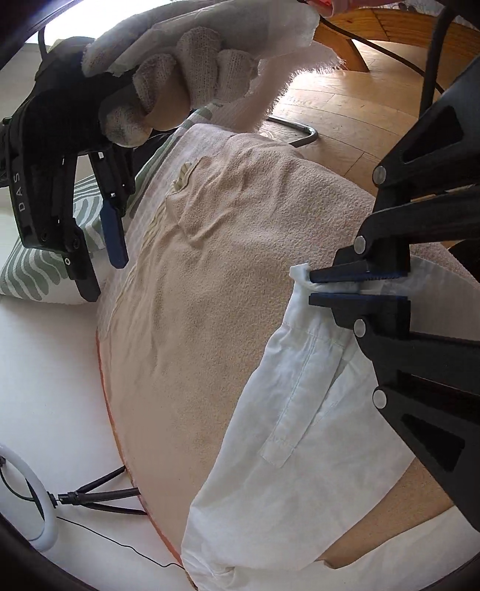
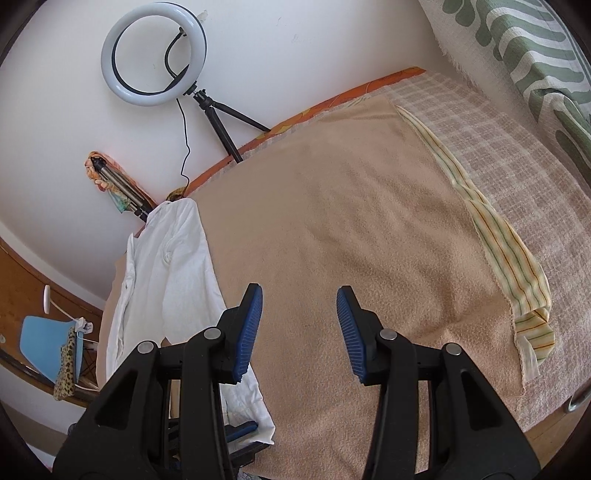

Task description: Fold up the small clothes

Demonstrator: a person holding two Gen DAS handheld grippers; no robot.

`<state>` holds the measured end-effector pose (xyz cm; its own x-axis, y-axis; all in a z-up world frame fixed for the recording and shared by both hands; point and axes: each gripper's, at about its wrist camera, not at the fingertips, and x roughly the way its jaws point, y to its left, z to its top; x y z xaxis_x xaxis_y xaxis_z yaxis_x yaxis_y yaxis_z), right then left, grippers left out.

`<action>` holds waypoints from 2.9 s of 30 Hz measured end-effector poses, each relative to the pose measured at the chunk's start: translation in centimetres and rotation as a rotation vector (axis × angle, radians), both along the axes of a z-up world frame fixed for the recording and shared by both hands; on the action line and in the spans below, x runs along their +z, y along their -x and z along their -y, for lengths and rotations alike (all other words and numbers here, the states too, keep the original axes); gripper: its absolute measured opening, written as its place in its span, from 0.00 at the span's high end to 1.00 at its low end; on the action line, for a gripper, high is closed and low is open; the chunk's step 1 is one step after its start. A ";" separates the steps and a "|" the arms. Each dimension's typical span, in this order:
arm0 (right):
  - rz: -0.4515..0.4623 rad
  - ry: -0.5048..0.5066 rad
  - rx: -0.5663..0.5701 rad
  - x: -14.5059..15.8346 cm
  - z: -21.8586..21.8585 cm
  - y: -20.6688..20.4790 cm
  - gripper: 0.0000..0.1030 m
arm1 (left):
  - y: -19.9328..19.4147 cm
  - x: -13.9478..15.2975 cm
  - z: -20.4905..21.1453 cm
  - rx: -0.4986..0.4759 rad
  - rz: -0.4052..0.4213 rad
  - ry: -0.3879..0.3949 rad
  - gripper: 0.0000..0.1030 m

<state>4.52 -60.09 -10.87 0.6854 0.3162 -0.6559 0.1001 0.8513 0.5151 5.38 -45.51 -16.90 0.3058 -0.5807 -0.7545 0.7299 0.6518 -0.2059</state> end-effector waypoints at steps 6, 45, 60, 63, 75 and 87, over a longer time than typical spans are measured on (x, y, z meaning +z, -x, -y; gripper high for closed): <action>-0.002 -0.027 0.044 -0.6 -2.5 -2.9 0.57 | 0.9 4.2 -5.4 0.073 0.044 0.134 0.98; -0.225 -0.007 0.200 -5.7 -21.5 -23.9 0.77 | 1.4 4.4 -23.2 0.334 0.050 0.300 0.98; -0.179 0.529 0.408 2.3 -37.8 -26.6 0.97 | 1.0 1.5 -27.9 0.480 -0.136 0.447 0.98; -0.224 0.537 0.452 0.0 -40.6 -27.3 0.97 | 1.2 1.0 -29.4 0.526 -0.155 0.456 0.98; -0.162 0.262 0.502 3.5 -37.3 -22.6 0.59 | 3.4 1.5 -33.5 0.602 -0.102 0.368 0.76; -0.196 0.090 0.330 -0.2 -27.6 -13.3 0.59 | 2.8 3.0 -33.5 0.581 0.010 0.251 0.68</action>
